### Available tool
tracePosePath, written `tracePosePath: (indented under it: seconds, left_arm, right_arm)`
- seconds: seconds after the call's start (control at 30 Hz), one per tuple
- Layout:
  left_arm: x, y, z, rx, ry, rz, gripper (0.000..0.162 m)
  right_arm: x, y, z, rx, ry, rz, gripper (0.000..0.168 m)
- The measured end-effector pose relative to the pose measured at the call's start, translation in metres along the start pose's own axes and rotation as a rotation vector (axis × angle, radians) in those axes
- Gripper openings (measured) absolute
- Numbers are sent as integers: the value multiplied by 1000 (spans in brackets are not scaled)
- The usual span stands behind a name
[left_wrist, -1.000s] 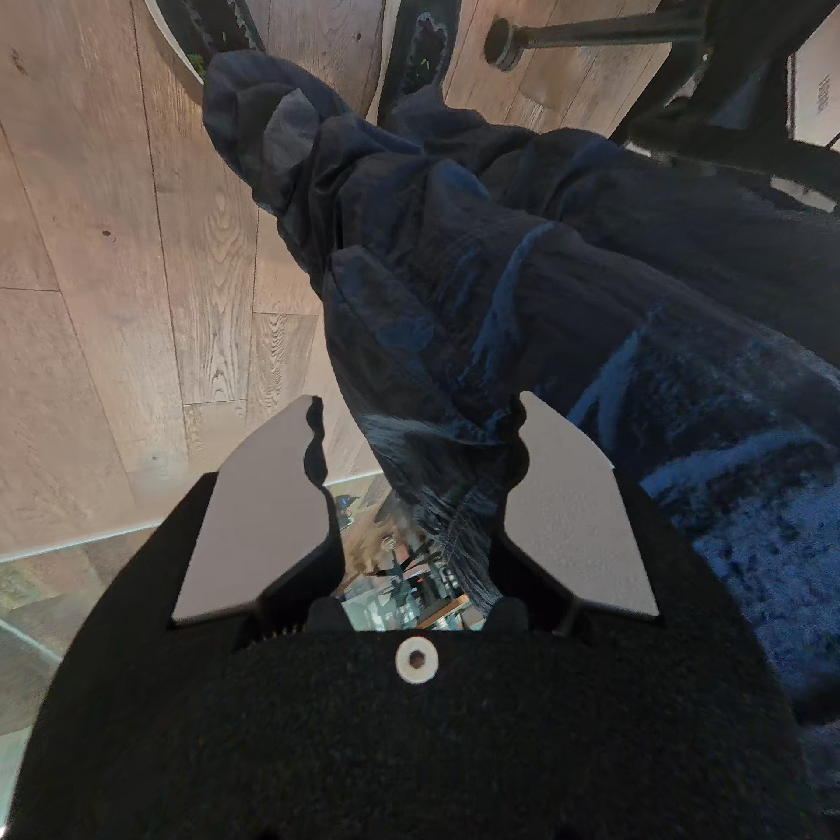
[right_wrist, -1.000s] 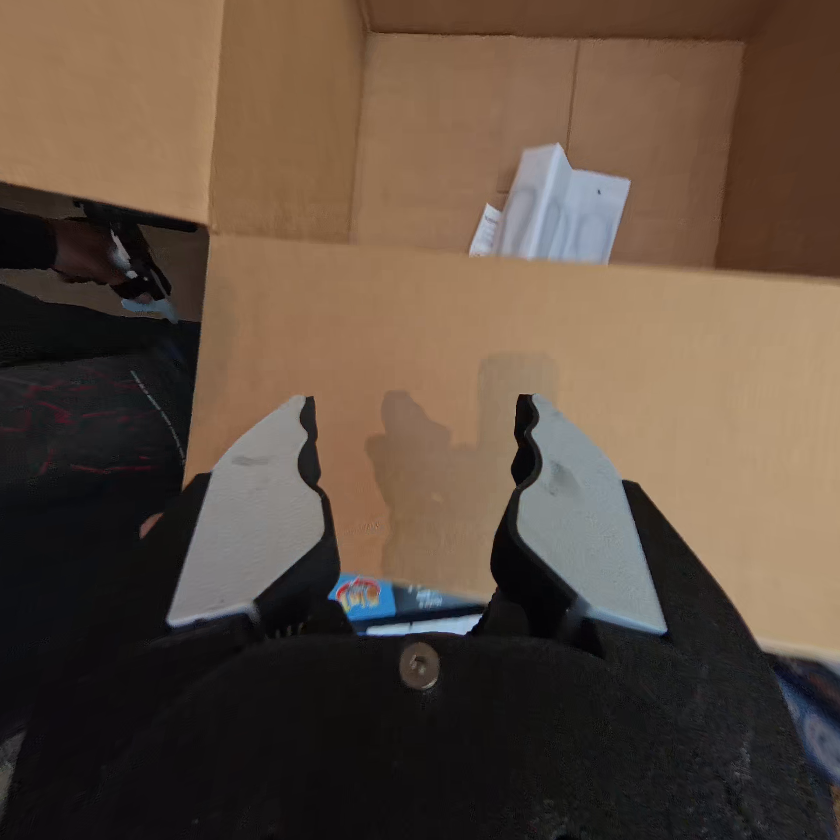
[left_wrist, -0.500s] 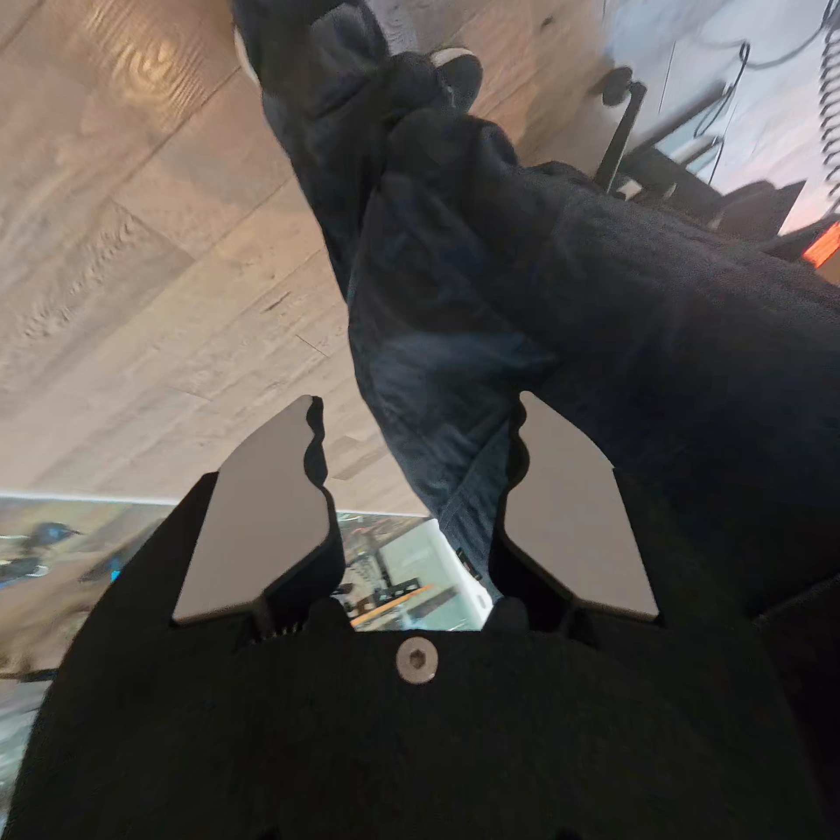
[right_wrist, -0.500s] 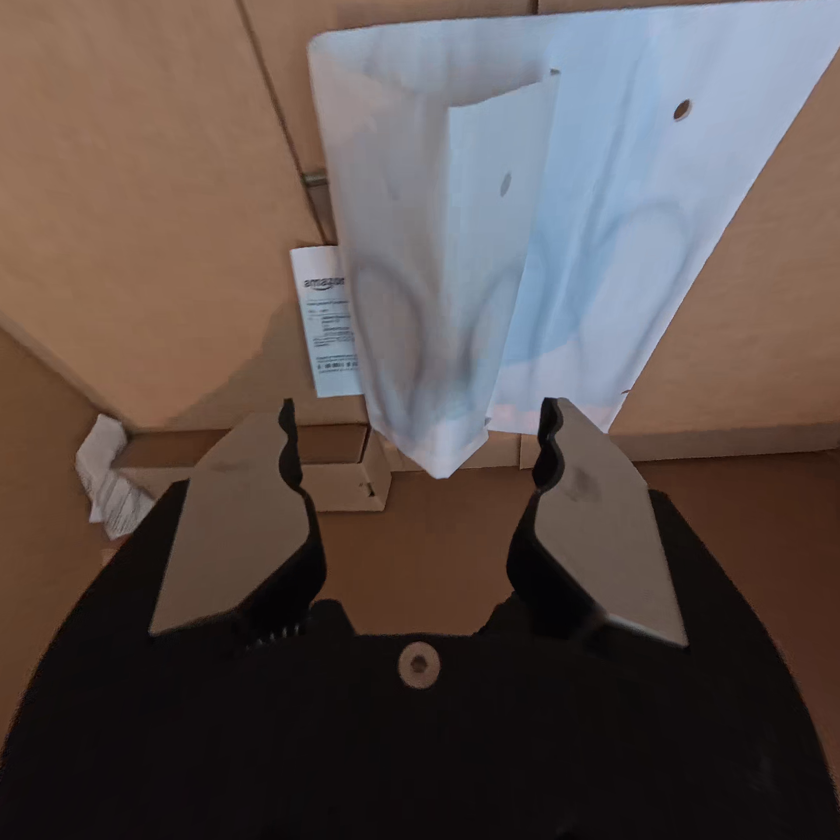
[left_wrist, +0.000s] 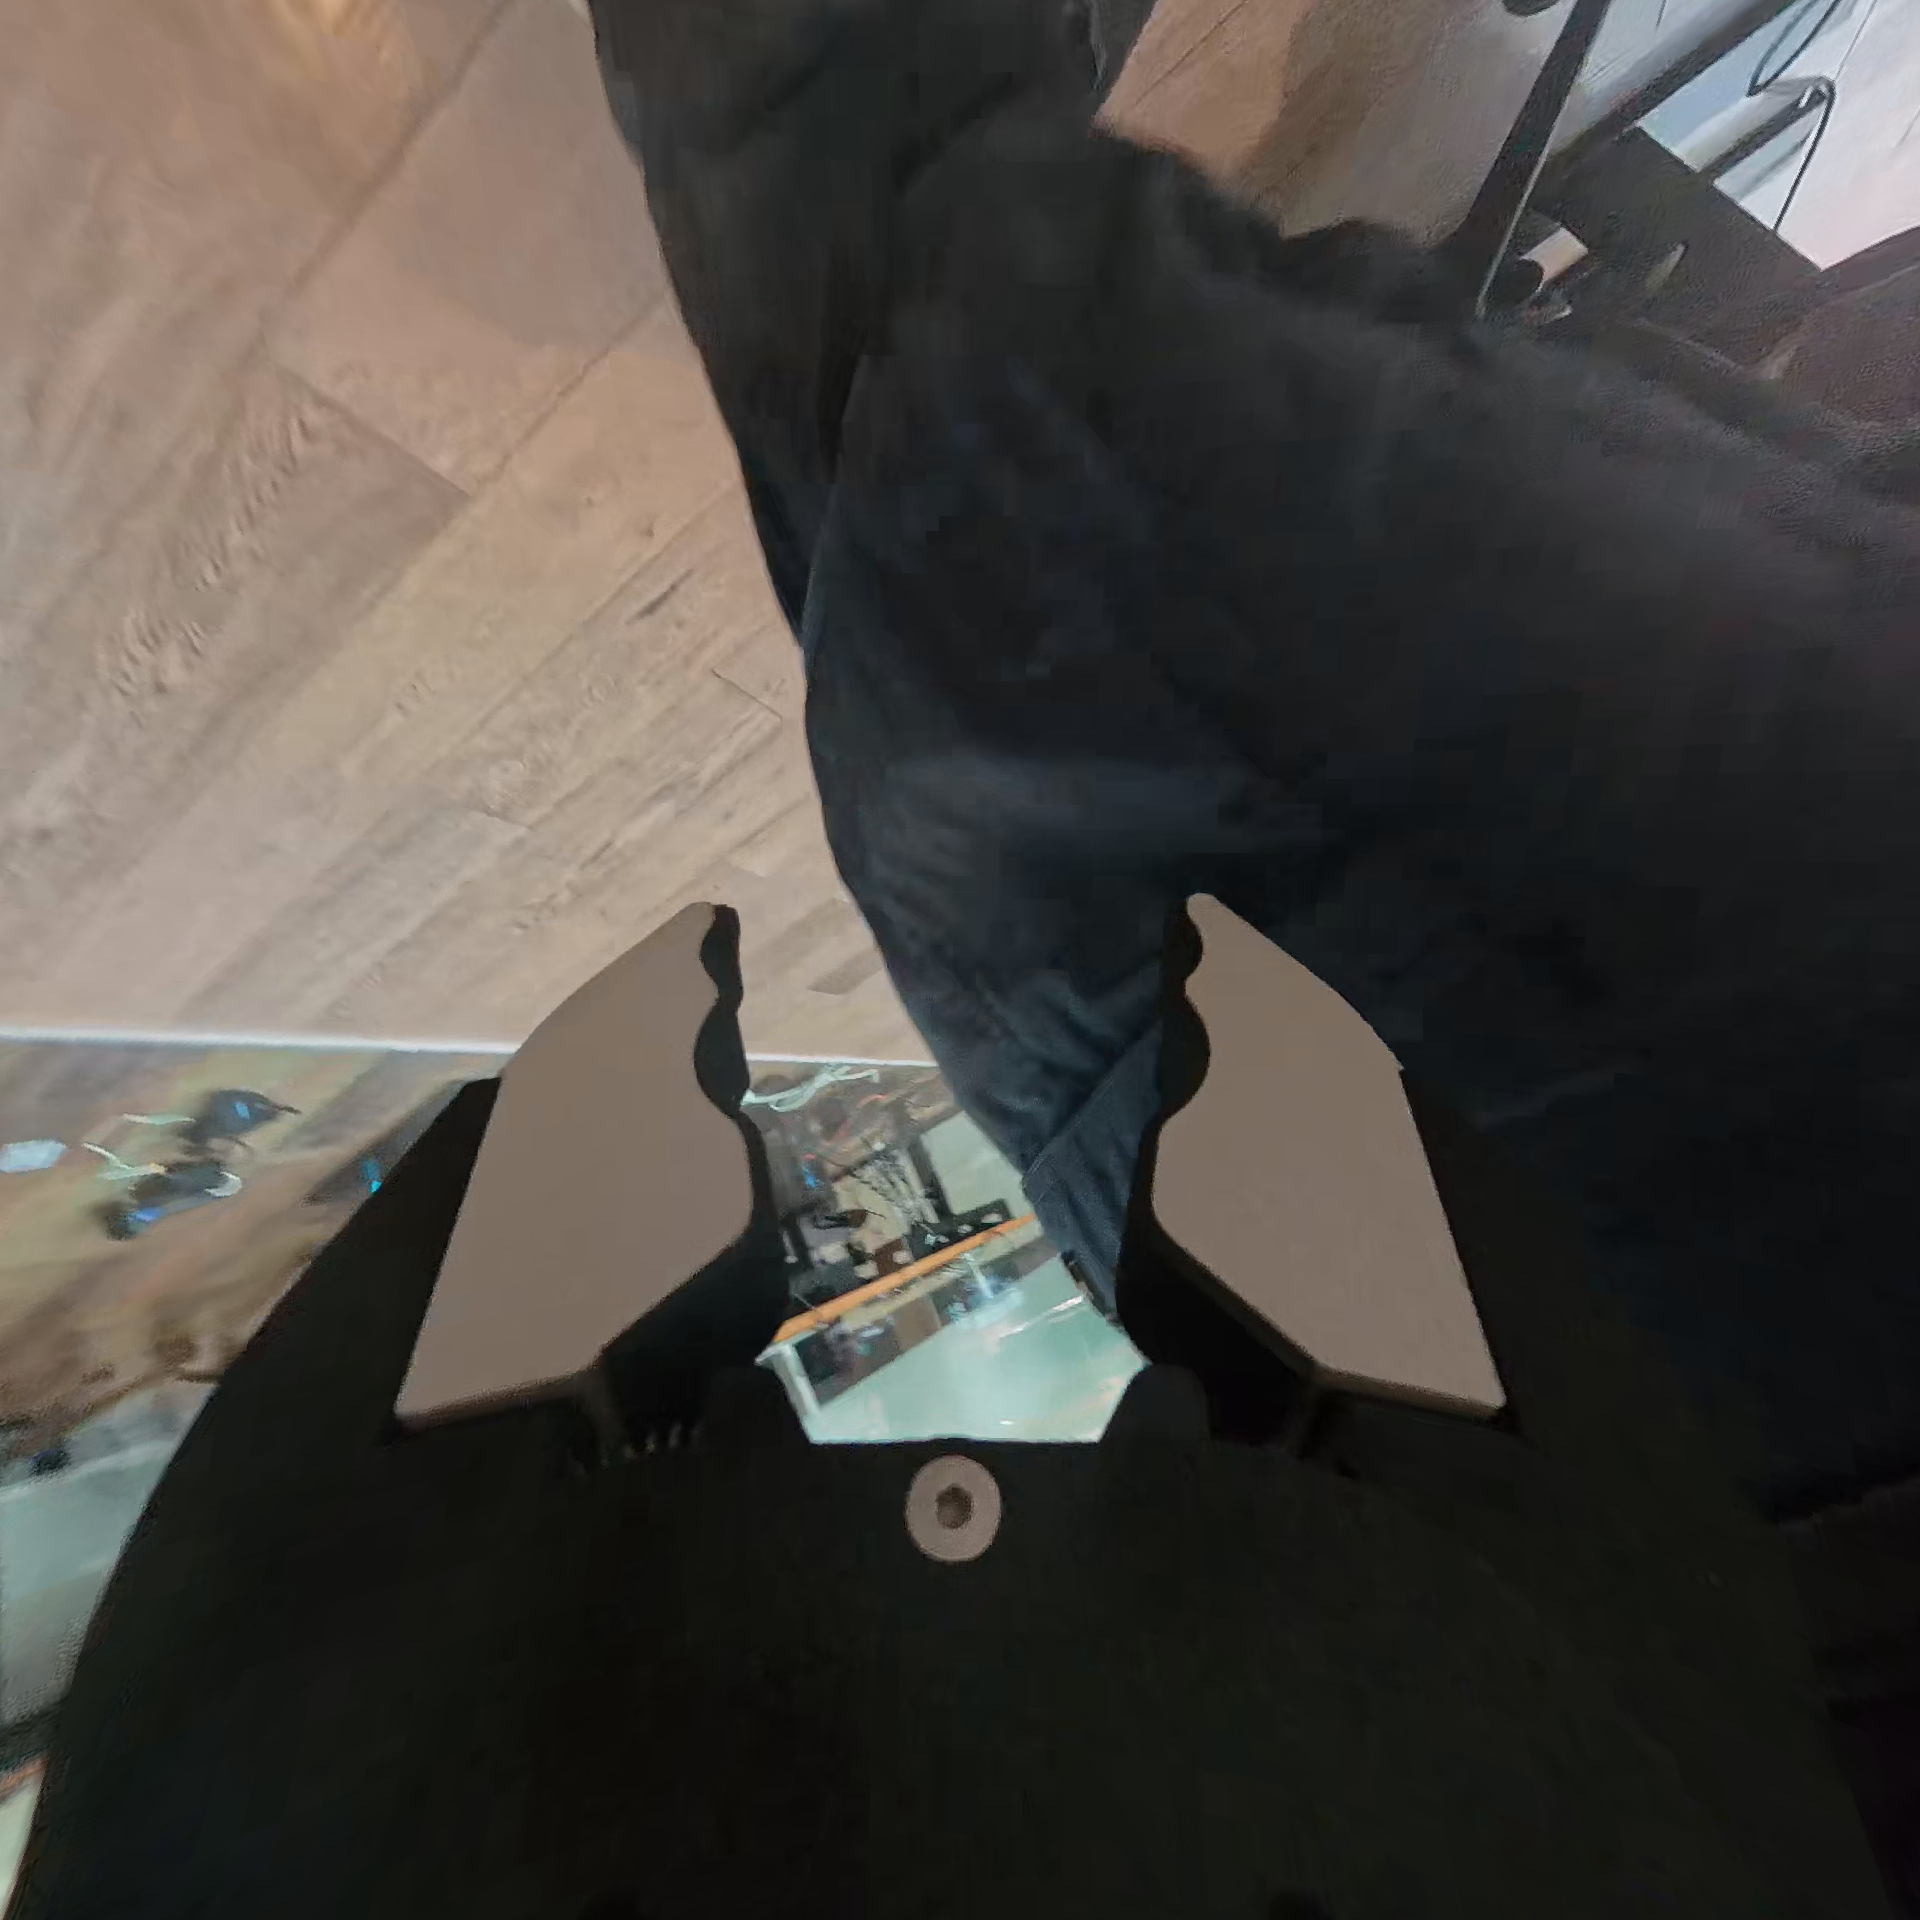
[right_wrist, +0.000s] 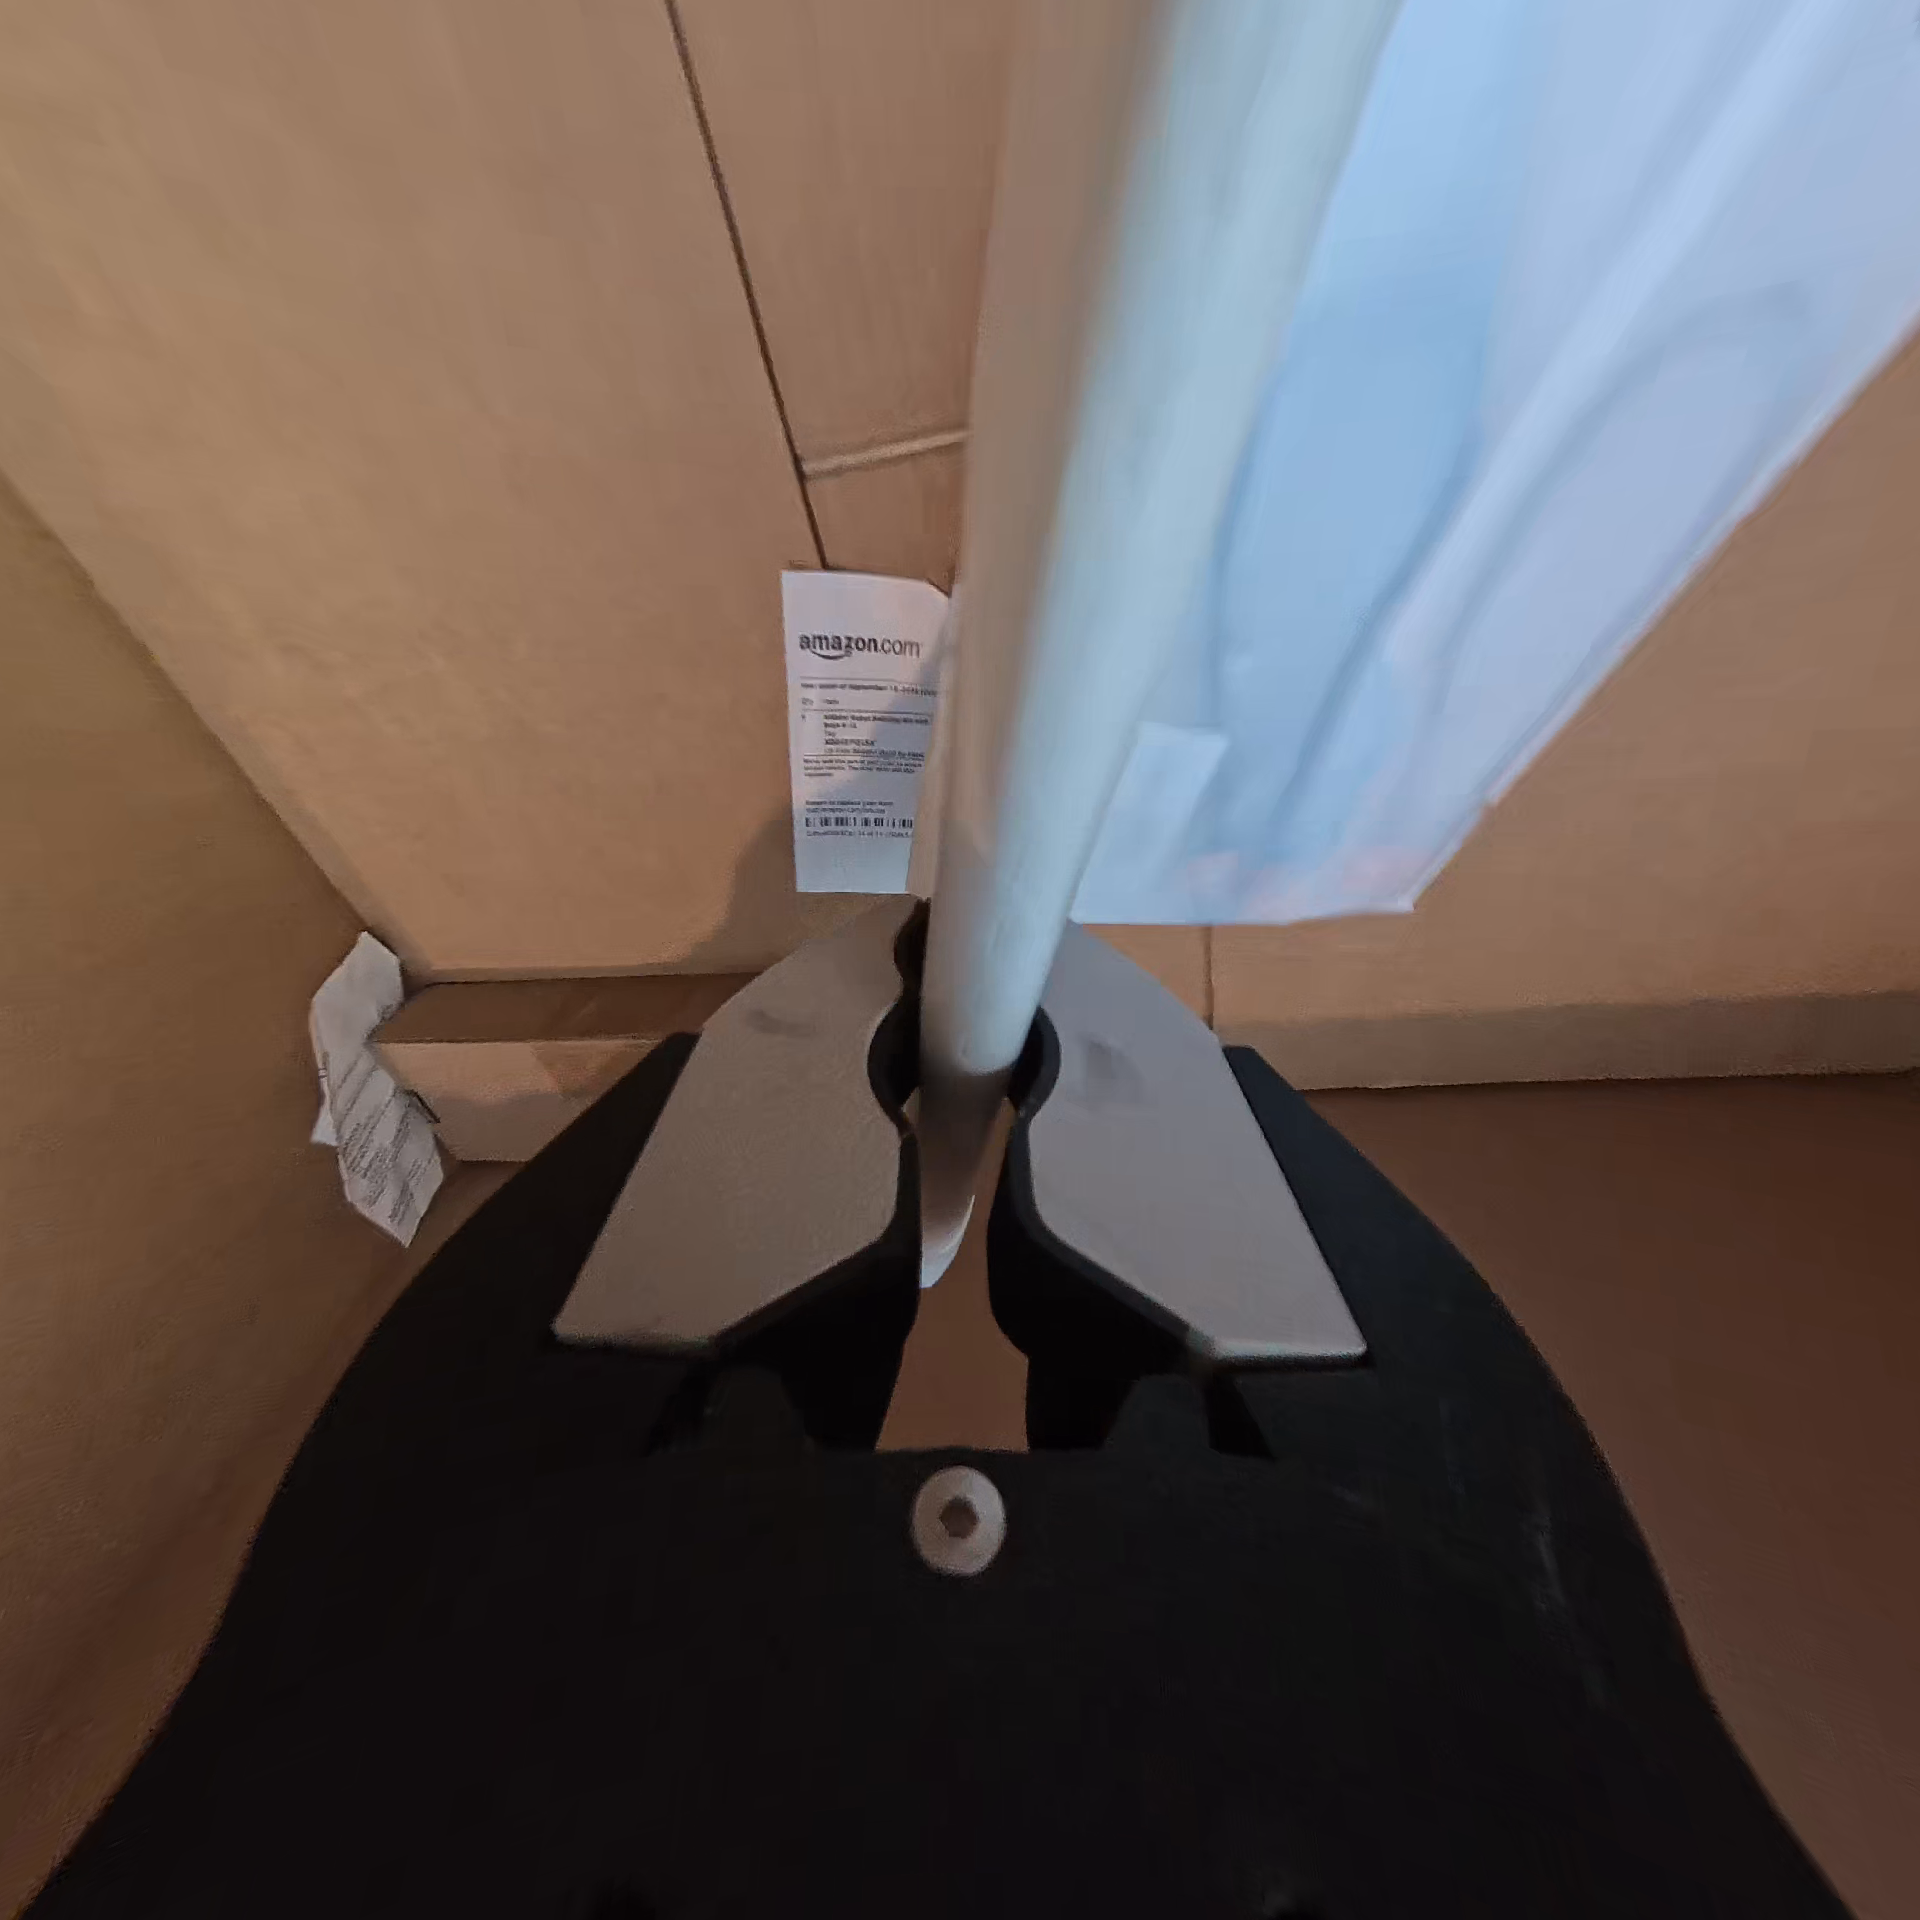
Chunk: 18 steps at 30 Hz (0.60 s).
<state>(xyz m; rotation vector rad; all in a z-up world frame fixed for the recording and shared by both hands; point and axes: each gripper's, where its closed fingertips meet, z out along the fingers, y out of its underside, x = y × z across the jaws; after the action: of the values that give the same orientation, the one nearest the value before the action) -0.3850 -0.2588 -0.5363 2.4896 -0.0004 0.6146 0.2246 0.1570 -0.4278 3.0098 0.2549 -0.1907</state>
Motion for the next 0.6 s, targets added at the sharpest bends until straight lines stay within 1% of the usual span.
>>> tracePosePath:
  seconds: [0.07, 0.13, 0.2, 0.27, 0.33, 0.43, 0.53, 0.6]
  left_arm:
    - [18, -32, -10, 22, -18, 75, 78]
    - [36, -59, -19, 41, -38, 147, 78]
    - [52, -78, -25, 51, -59, 208, 78]
    - [67, -90, -26, 57, -78, 257, 78]
    - [79, -94, -21, 42, -94, 292, 78]
    - [92, -90, -7, 4, -123, 338, 78]
    - [99, -82, 8, -38, -157, 375, 77]
    - [104, -78, 16, -61, -174, 388, 78]
  right_arm:
    - [-3, -11, -52, 117, 28, -46, 8]
    - [-6, -13, -116, 257, 79, -88, 8]
    - [-14, -1, -185, 411, 76, -111, 8]
    - [-21, 28, -254, 555, 66, -125, 8]
    - [-26, 71, -319, 682, 62, -139, 8]
    - [-18, 159, -399, 811, 148, -165, 8]
    - [1, 263, -452, 852, 290, -140, 8]
    - [18, 335, -476, 841, 391, -78, 9]
